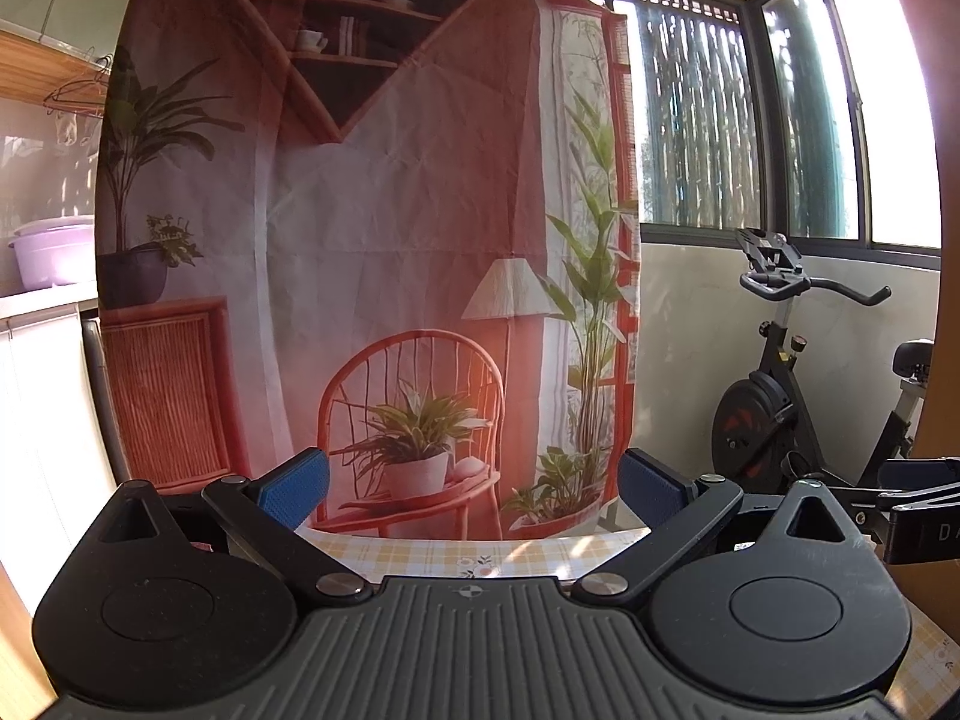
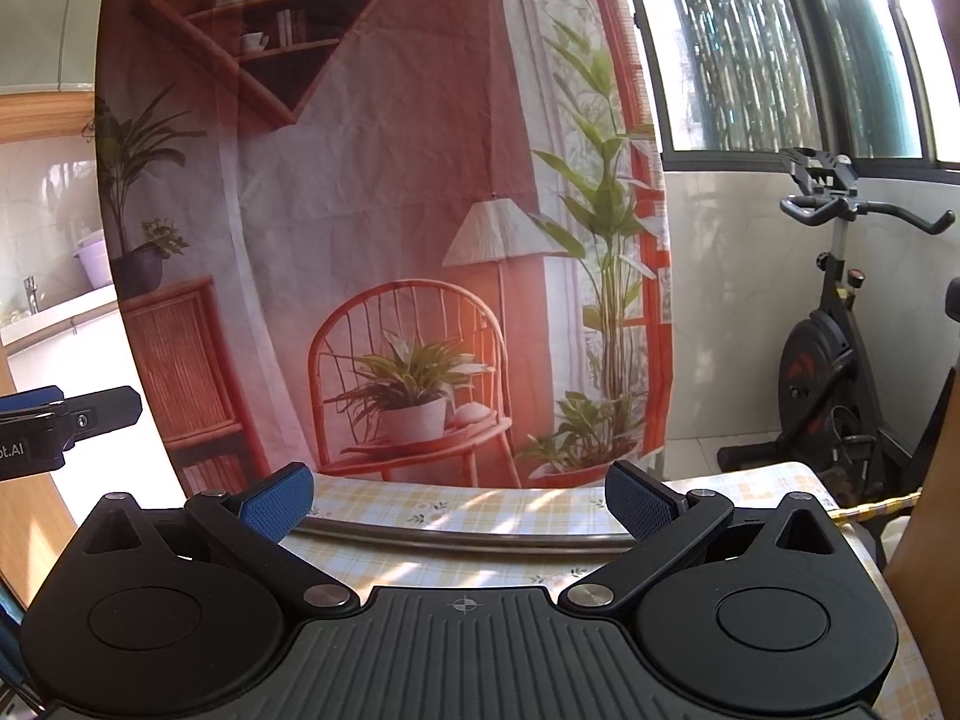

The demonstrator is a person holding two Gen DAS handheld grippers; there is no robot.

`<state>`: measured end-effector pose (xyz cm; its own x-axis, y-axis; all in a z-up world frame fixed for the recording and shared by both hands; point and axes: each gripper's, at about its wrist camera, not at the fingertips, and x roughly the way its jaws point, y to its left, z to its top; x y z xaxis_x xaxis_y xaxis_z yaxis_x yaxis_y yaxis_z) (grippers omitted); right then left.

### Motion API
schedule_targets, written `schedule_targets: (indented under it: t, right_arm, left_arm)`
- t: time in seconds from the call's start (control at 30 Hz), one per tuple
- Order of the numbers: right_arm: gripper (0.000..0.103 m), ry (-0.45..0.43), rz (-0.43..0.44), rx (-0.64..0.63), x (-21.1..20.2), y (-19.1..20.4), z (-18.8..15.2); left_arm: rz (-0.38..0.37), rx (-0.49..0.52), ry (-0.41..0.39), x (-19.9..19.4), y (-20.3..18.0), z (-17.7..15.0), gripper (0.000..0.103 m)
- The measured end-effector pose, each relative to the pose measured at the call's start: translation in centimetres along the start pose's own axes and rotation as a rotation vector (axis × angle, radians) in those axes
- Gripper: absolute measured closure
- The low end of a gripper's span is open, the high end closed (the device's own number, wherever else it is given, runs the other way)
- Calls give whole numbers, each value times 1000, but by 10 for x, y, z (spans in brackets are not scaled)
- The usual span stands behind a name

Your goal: Organize fruits

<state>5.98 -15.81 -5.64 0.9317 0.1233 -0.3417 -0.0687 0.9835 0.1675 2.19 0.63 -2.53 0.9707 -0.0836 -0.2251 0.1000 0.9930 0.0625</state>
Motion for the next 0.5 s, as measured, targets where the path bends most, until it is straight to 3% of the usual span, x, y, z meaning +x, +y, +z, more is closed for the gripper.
schedule_targets:
  t: [0.5]
  right_arm:
    - [0,0,-2,8,1,1,-2]
  left_arm:
    - [12,-16,6,2,3,-1,0]
